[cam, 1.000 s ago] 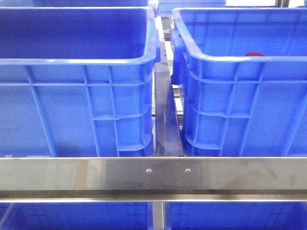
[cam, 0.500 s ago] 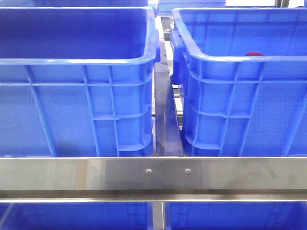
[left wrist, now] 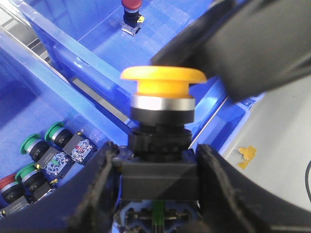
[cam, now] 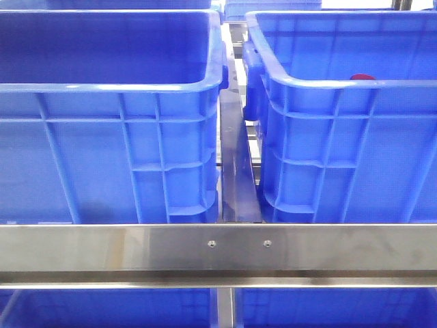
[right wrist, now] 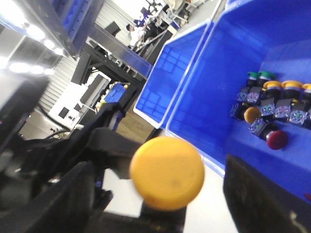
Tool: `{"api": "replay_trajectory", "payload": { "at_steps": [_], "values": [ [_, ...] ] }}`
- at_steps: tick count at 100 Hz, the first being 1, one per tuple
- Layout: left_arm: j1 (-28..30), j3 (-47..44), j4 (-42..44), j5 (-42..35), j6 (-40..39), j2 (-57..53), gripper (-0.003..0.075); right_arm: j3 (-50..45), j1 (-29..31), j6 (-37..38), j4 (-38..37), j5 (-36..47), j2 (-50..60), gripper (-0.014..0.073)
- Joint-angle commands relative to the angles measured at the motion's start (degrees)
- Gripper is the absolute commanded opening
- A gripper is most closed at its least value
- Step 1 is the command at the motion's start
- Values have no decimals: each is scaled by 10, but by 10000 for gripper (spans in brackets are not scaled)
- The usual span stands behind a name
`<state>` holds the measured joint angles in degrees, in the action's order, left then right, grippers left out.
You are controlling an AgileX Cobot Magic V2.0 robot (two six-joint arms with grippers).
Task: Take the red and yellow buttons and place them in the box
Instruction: 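Pass the yellow-capped button from the left gripper to the right gripper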
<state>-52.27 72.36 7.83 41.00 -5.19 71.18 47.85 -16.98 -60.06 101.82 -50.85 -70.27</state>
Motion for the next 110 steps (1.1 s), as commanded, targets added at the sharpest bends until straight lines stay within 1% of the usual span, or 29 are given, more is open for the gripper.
{"api": "replay_trajectory", "payload": {
  "at_steps": [1,10,17,24,34,39,43,52,57,64,68,69,71,76,83,88,91,103,110],
  "values": [
    [-4,17,3,-38,-1,-17,-19,30,-11,-2,81,-10,-4,570],
    [-4,17,3,-38,-1,-17,-19,43,-17,-2,81,-12,-22,554],
    [-4,17,3,-38,-1,-17,-19,51,-21,-2,81,-17,-32,518],
    [-4,17,3,-38,-1,-17,-19,55,-21,-2,81,-25,-39,443],
    [-4,17,3,-38,-1,-17,-19,55,-21,-2,81,-35,-40,290],
    [-4,17,3,-38,-1,-17,-19,55,-21,-2,81,-39,-40,232],
    [-4,17,3,-38,-1,-17,-19,55,-21,-2,81,-42,-40,201],
    [-4,17,3,-38,-1,-17,-9,55,-21,-5,81,-43,-40,189],
    [-4,17,3,-38,-1,-17,28,55,-21,-7,81,-43,-40,189],
    [-4,17,3,-38,-1,-17,134,55,-21,-9,80,-43,-40,189],
    [-4,17,3,-37,-1,-17,225,55,-21,-13,78,-43,-40,189],
    [-4,17,3,-37,-1,-17,258,55,-21,-14,78,-42,-40,189],
    [-4,17,3,-36,-1,-17,293,55,-21,-16,78,-41,-40,189],
    [-4,17,3,-32,-4,-17,428,55,-20,-20,78,-37,-40,189],
    [-4,17,3,-23,-5,-17,552,55,-20,-27,78,-29,-40,189],
    [-3,17,3,-21,-5,-17,598,55,-20,-35,78,-22,-40,189],
    [-3,17,3,-20,-5,-17,611,55,-20,-42,78,-17,-40,189],
    [-3,17,3,-23,-10,-19,608,55,-17,-67,78,15,-40,189],
    [0,17,21,-24,-37,-20,608,55,-7,-79,79,28,-39,189]
  ]
}}
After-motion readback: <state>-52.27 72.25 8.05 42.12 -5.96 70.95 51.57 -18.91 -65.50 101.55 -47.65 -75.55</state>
